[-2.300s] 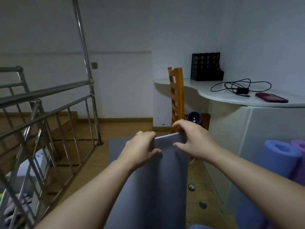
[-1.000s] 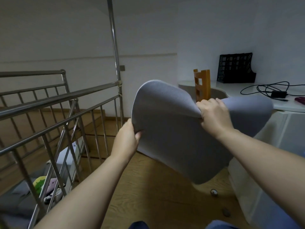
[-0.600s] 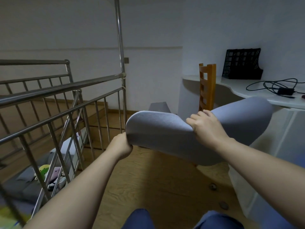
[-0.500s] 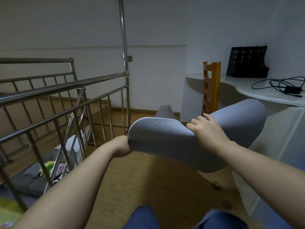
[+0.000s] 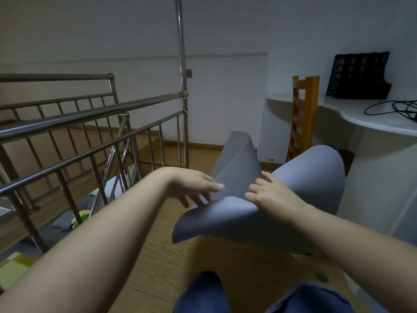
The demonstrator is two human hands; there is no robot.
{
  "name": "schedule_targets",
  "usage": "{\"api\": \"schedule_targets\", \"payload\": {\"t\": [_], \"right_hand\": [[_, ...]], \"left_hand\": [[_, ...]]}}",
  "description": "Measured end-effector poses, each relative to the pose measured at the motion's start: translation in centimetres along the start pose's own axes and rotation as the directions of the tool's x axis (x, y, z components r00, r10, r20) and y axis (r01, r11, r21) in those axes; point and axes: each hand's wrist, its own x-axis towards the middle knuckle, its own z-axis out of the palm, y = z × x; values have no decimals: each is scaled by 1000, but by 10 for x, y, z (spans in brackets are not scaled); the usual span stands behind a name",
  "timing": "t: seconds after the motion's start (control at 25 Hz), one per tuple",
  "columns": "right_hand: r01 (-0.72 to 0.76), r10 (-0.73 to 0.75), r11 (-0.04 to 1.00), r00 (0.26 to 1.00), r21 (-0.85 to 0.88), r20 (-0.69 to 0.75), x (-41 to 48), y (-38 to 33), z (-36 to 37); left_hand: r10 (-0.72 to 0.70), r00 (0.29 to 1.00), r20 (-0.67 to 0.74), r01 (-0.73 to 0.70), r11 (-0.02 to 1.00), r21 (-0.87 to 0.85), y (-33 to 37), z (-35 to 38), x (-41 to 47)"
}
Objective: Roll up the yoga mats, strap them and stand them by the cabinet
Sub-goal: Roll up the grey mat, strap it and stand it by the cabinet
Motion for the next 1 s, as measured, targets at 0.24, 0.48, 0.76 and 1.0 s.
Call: {"api": "schedule_targets", "payload": {"t": [0.24,0.48,0.76,1.0], "right_hand": [[12,-13,999,1000,39,12,5,-9,0],[-281,237,923,953,264,188,-27,16,21],[-405,391,899,914,165,108,-37,30,30],[-381,396,915,911,135,-118,-17,27,8]], "left_hand": [[162,944,-288,79,735,673,32,83,36],[210,907,-365,-48,912,407,12,83,43],[70,974,-214,-38,988,148,2,63,38],[6,984,-175,10,996,90,0,35,13]]}}
